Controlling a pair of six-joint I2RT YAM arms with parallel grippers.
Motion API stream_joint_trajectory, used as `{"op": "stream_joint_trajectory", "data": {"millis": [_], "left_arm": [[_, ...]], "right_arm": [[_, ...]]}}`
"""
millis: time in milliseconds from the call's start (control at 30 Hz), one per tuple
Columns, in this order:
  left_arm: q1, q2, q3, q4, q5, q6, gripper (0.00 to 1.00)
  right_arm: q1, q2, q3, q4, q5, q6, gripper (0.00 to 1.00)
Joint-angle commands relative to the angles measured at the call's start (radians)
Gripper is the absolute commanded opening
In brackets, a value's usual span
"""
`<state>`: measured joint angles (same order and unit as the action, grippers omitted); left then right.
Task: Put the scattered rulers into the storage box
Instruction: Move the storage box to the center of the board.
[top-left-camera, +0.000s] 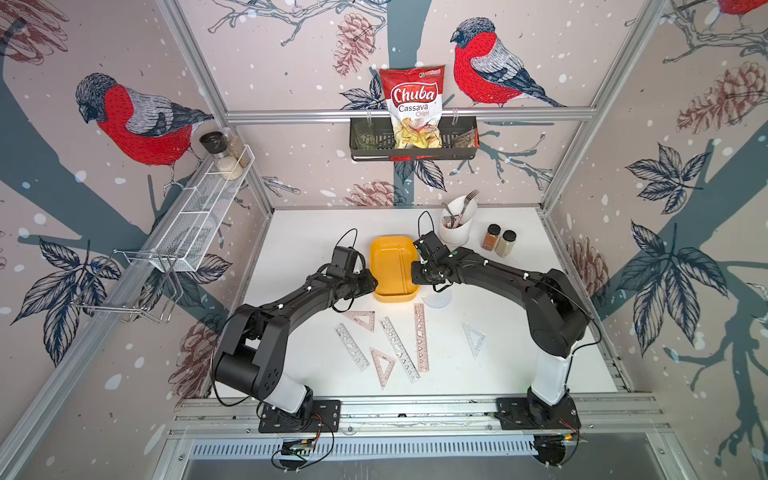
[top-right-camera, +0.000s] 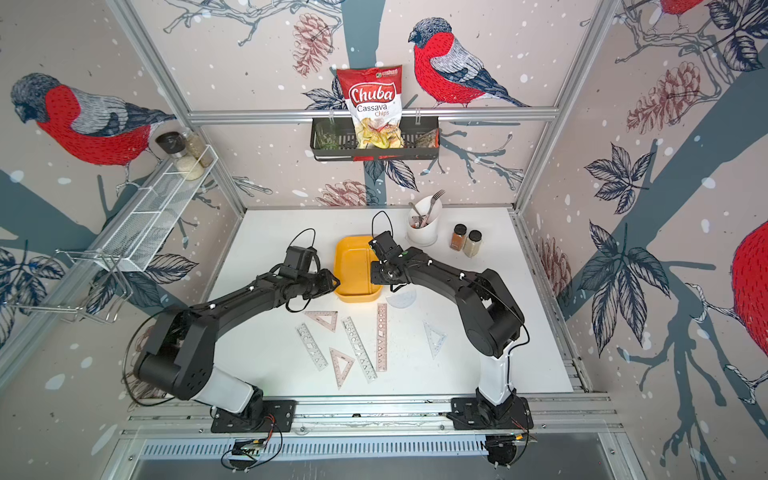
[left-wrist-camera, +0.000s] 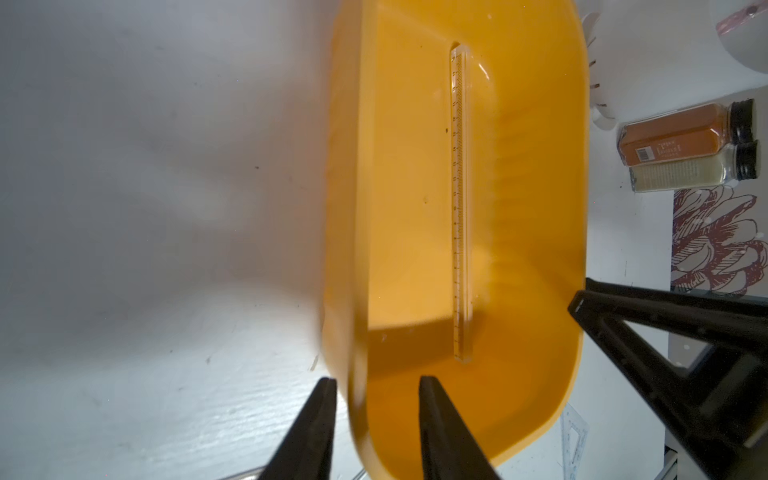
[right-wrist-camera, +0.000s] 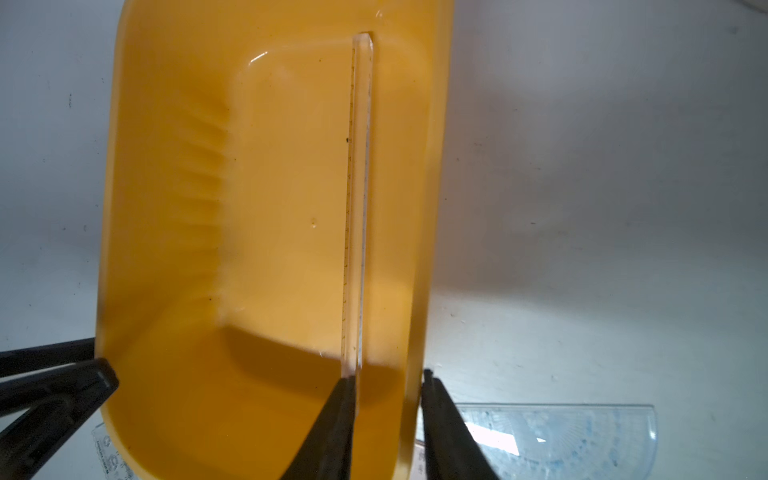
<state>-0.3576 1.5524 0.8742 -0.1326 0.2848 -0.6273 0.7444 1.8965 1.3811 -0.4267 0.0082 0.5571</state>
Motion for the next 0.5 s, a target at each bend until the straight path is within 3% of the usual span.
{"op": "stream_joint_trajectory", "data": {"millis": [0,167,467], "left_arm": [[-0.002,0.033,0.044,0.004,0.001,0.012,0.32],[-0.001,0.101,0.109,-0.012,0.011,0.022,0.26],[0.001,0.157,0.155,-0.001,0.002,0.023,0.28]], "right_arm": [[-0.011,0.009,0.013,0.022,-0.01,0.0,0.31],[-0.036,0.038,0.045,0.021,-0.014,-0.013,0.26],[-0.069,0.107,0.128,0.013,-0.022,-0.038,0.26]]}}
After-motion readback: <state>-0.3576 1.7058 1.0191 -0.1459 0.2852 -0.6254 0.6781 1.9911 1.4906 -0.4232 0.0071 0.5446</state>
